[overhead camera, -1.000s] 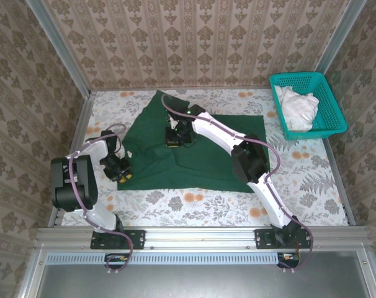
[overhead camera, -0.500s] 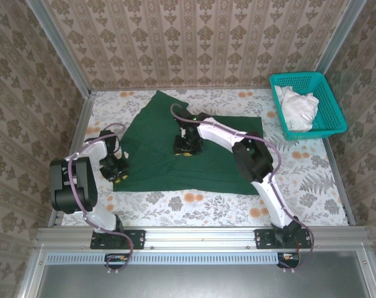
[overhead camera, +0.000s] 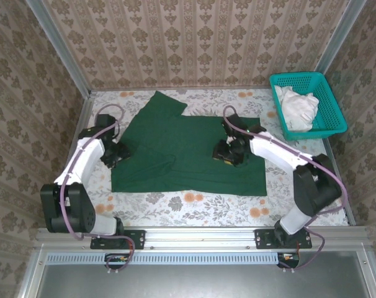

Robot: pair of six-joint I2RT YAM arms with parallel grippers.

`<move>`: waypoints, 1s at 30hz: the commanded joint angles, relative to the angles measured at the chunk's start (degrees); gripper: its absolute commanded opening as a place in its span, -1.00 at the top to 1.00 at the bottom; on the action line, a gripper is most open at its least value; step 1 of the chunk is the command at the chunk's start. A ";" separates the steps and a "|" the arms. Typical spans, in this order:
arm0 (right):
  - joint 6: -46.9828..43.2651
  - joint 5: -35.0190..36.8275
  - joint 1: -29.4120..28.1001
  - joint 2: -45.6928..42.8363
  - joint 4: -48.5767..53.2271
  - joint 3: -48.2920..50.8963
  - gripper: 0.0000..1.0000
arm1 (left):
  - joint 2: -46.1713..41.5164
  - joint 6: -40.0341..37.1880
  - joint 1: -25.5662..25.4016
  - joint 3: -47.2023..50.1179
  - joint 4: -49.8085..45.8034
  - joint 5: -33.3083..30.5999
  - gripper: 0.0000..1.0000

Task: Fold and stack the t-shirts

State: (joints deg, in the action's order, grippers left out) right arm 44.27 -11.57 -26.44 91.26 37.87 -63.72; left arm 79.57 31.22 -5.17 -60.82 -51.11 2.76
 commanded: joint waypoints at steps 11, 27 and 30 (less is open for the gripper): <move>10.80 6.74 7.41 -11.21 1.85 22.52 0.17 | 5.97 1.04 -6.66 12.44 4.52 0.04 0.12; 7.95 3.46 12.80 -9.78 9.97 25.72 0.03 | 6.55 3.60 -2.74 13.76 -3.44 -7.69 0.14; 7.71 3.04 12.76 -11.19 11.25 25.59 0.00 | 4.19 6.14 -1.59 15.73 -3.58 -7.36 0.12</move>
State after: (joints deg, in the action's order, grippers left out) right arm 52.49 -8.25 -13.98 80.99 43.13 -39.72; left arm 86.67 33.93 -7.92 -46.87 -51.24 -3.03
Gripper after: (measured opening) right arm 0.497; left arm 0.436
